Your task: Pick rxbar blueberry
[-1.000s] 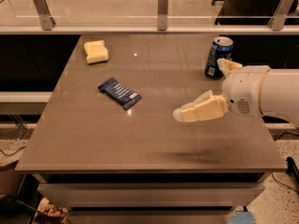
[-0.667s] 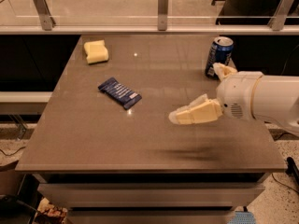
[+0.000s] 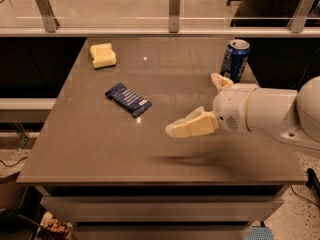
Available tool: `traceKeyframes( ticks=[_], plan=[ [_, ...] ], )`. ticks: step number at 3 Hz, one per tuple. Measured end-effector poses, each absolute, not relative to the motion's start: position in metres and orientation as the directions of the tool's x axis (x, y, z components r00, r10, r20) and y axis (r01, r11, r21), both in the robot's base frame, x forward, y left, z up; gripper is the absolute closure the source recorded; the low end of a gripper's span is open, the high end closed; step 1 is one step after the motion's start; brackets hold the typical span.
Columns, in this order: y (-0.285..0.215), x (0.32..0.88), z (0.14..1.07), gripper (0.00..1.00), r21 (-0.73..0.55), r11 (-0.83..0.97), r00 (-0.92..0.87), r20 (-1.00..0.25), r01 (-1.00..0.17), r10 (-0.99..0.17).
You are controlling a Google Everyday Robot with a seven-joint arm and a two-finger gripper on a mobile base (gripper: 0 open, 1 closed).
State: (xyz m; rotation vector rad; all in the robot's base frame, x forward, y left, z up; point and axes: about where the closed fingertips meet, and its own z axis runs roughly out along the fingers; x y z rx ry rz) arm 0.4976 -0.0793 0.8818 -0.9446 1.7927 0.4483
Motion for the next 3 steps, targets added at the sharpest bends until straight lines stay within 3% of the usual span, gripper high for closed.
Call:
traceKeyframes(
  ticks=[3],
  plan=[
    [-0.022,0.516,0.851,0.0,-0.086,0.578,-0.161,-0.918,-0.812,-0.363]
  ],
)
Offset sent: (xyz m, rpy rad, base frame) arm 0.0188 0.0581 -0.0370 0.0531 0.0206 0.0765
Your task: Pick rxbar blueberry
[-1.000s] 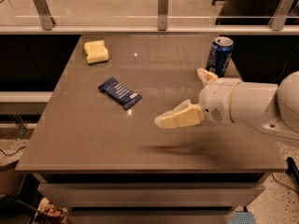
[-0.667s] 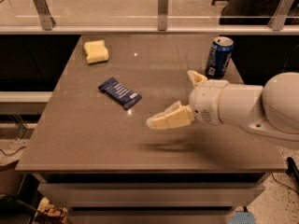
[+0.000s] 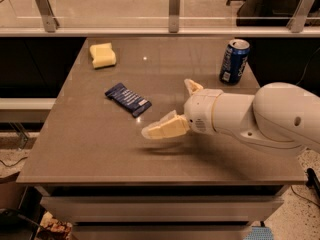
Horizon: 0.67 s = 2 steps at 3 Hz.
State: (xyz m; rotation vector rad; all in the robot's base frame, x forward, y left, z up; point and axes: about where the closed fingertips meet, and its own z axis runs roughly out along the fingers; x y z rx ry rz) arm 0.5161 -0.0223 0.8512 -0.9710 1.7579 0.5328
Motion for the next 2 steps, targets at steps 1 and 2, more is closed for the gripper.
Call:
traceKeyframes(
  ticks=[1,2],
  plan=[
    [-0.004,0.526,0.841,0.0,-0.069,0.568,-0.161,-0.924,-0.82,-0.346],
    [0.013,0.535,0.833,0.0,-0.053,0.549,-0.159,-0.93,-0.834,-0.332]
  ],
)
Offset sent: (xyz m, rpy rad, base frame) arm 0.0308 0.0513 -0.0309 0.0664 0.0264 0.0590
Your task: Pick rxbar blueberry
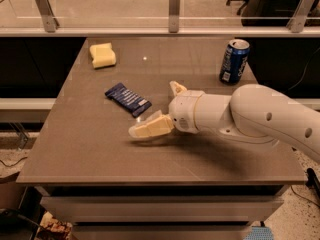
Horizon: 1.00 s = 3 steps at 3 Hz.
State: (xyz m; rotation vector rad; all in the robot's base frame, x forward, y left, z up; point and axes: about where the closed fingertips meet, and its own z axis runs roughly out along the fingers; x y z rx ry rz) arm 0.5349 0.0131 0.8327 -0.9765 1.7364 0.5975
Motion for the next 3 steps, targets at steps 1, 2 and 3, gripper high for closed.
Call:
traceKeyframes(
  ticks=[1,2,3],
  plan=[
    [0.035,0.551,0.833,0.0,-0.055,0.525,-0.137,-0.938,-0.849,-0.319],
    [0.044,0.559,0.831,0.0,-0.052,0.517,-0.131,-0.941,-0.855,-0.311],
    [0.05,0.567,0.826,0.0,-0.043,0.511,-0.13,-0.946,-0.858,-0.298]
  ],
)
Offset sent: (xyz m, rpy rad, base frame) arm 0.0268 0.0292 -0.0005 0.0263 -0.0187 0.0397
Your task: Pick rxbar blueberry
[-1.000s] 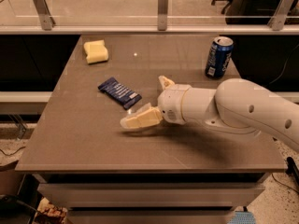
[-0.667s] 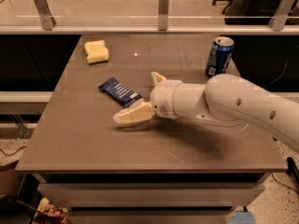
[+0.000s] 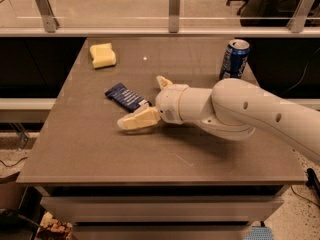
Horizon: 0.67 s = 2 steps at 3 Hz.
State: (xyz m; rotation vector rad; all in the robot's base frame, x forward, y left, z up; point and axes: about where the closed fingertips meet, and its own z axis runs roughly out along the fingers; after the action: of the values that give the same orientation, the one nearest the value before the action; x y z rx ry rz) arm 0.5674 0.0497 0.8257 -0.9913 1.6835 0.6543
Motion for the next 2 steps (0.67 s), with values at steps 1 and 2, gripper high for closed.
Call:
traceKeyframes(
  ticks=[1,2],
  plan=[
    [0.0585,0.5729,0.8249,0.0,-0.043,0.531,-0.134,-0.947,-0.846,-0.291],
    [0.0651,0.5773,0.825,0.0,-0.042,0.576,-0.144,-0.951,-0.817,-0.274]
  ],
)
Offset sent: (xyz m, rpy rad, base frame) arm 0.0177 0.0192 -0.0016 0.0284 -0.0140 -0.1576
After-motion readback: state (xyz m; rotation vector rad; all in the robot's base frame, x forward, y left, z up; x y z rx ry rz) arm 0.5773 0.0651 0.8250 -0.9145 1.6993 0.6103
